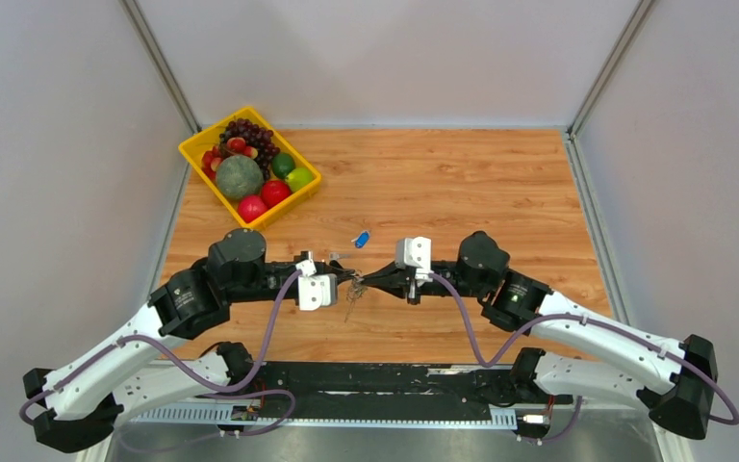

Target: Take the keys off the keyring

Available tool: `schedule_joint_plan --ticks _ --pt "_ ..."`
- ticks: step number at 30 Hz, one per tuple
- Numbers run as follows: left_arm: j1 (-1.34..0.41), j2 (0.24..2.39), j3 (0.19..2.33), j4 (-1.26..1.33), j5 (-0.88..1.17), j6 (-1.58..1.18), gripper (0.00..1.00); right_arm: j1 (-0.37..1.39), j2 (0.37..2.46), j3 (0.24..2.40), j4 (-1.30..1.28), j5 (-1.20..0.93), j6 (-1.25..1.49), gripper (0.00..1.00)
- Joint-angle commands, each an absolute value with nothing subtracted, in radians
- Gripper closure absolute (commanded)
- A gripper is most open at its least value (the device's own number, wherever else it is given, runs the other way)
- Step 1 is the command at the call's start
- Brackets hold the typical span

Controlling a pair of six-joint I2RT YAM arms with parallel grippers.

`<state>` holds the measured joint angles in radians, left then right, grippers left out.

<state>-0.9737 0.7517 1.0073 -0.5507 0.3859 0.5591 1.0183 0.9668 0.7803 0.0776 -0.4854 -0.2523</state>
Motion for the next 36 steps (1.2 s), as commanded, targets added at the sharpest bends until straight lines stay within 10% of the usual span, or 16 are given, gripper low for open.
schedule_joint_plan --ticks 1,19,36 --pt "-0.973 0.724 1.008 -0.504 0.379 0.558 1.0 1.024 0.888 0.763 0.143 -0.418 -0.195 1.0" --pt "-0.974 0.755 0.836 -0.354 0.464 0.455 1.0 1.024 0.871 0.66 0.461 -0.363 0.036 1.0" --pt "-0.973 0.759 0.689 -0.24 -0.214 -0.076 1.0 1.022 0.739 0.597 0.224 0.165 -0.008 1.0"
